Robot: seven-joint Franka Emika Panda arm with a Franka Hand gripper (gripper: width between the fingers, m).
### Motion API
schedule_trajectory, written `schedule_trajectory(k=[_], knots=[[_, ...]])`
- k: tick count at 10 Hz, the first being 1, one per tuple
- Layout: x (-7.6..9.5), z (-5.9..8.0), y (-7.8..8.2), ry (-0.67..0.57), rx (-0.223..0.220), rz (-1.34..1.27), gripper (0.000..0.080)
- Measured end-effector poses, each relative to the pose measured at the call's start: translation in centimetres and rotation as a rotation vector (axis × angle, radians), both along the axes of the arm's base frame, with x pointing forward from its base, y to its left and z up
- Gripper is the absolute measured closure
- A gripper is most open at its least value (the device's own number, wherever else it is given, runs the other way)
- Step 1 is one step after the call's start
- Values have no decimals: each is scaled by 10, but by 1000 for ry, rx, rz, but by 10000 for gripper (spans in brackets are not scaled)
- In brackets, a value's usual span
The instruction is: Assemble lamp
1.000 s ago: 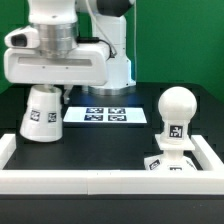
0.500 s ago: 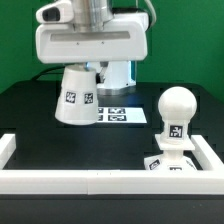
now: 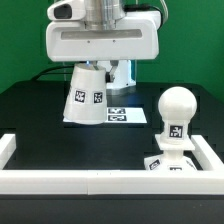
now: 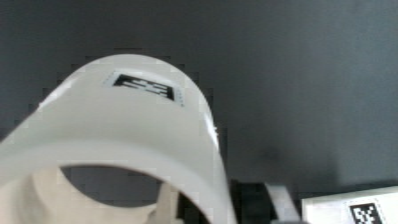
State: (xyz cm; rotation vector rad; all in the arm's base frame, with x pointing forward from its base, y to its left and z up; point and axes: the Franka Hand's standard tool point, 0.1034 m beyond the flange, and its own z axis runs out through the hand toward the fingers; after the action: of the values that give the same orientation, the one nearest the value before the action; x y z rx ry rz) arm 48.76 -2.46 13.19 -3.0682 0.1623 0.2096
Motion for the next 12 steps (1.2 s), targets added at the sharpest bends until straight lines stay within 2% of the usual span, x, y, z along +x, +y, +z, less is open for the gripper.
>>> schedule_trajectory(k=[4,7,8,9,12], knots=[[36,46,48,-12,31,8,755],[65,87,83,-21,42,-15,755],[76,94,88,-27,39,-25,755],[81,91,86,-26,34,-26,755],[80,88,86,-22,32,-25,755]])
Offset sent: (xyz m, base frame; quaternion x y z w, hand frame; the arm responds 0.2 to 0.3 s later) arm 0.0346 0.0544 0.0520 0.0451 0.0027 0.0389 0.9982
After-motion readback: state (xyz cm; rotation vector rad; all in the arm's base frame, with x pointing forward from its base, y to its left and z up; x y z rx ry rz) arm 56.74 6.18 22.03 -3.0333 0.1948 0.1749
